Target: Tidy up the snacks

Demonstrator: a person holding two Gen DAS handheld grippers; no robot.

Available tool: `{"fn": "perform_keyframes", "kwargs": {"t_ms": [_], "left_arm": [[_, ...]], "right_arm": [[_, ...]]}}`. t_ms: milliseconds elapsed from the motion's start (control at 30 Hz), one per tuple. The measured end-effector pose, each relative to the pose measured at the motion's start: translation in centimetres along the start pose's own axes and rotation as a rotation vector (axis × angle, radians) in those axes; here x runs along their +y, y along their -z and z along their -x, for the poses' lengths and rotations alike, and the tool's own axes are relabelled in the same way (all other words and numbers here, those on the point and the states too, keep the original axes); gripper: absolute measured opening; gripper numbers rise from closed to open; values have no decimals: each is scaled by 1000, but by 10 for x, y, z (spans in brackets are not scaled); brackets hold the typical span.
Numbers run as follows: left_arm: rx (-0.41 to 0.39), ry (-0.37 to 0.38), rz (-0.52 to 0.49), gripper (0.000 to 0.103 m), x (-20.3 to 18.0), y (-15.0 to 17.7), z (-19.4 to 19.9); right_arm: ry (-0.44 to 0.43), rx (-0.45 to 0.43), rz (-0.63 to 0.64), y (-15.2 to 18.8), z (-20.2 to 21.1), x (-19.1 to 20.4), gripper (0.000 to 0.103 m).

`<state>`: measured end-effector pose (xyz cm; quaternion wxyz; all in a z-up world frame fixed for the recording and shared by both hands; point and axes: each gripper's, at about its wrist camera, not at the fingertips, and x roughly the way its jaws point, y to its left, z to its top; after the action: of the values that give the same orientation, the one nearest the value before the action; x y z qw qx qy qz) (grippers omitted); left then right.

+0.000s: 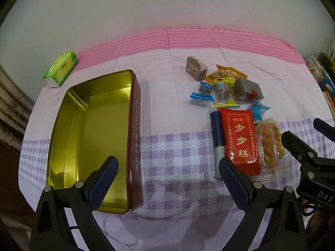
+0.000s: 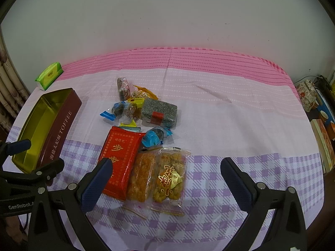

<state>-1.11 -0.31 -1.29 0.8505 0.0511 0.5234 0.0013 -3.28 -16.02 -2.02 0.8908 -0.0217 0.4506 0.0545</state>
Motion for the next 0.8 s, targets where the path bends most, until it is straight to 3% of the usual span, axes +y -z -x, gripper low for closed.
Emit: {"fn": "perform_keyframes", "kwargs": {"t_ms": [300, 633, 800], "left_arm": [[-2, -2, 1, 97, 4, 0, 2], [-5, 1, -16, 97, -4, 0, 2], [-4, 4, -25, 97, -7, 0, 1]], "right_arm": [[7, 28, 1, 5, -7, -10, 92], [22, 105, -5, 16, -25, -28, 70], [3, 138, -23, 18, -38, -31, 68]]}}
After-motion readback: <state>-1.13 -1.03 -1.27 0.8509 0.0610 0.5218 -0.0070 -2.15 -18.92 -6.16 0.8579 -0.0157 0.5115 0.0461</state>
